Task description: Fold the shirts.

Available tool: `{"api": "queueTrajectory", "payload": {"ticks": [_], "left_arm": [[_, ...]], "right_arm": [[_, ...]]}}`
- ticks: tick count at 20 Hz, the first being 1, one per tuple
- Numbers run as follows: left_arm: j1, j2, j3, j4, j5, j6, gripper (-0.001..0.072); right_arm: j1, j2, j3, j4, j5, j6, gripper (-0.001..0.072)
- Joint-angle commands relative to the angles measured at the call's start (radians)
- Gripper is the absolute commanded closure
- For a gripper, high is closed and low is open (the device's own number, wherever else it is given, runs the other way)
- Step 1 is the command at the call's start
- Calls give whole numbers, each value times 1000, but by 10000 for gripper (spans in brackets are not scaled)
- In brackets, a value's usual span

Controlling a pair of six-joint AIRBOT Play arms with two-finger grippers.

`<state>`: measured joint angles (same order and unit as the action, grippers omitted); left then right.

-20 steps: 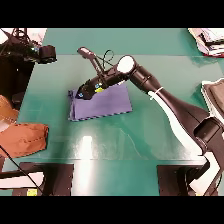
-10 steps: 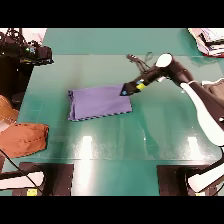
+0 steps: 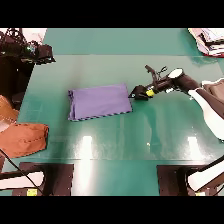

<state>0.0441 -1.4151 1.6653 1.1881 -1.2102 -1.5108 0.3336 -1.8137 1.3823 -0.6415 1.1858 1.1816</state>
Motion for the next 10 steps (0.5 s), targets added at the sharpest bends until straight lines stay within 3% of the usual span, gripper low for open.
{"api": "queueTrajectory", "payload": {"ticks": [1, 3, 4, 5, 6, 8, 10], "left_arm": [[-1, -1, 0, -16, 5, 0, 683], [-1, -1, 0, -21, 0, 0, 683], [-1, -1, 0, -24, -5, 0, 683], [-1, -1, 0, -31, -10, 0, 683], [-1, -1, 0, -40, -16, 0, 683], [-1, -1, 0, -62, -32, 2, 683], [-9, -1, 0, -78, -36, 26, 684]], "right_arm": [[67, -94, 66, 96, -11, 0, 152], [117, -154, 147, 145, -9, 0, 163], [138, -179, 187, 159, -9, 0, 238], [160, -200, 227, 166, -8, 0, 396], [177, -213, 259, 169, -11, 0, 465], [198, -218, 302, 167, -30, -29, 698], [192, -211, 339, 167, -14, -38, 696]]}}
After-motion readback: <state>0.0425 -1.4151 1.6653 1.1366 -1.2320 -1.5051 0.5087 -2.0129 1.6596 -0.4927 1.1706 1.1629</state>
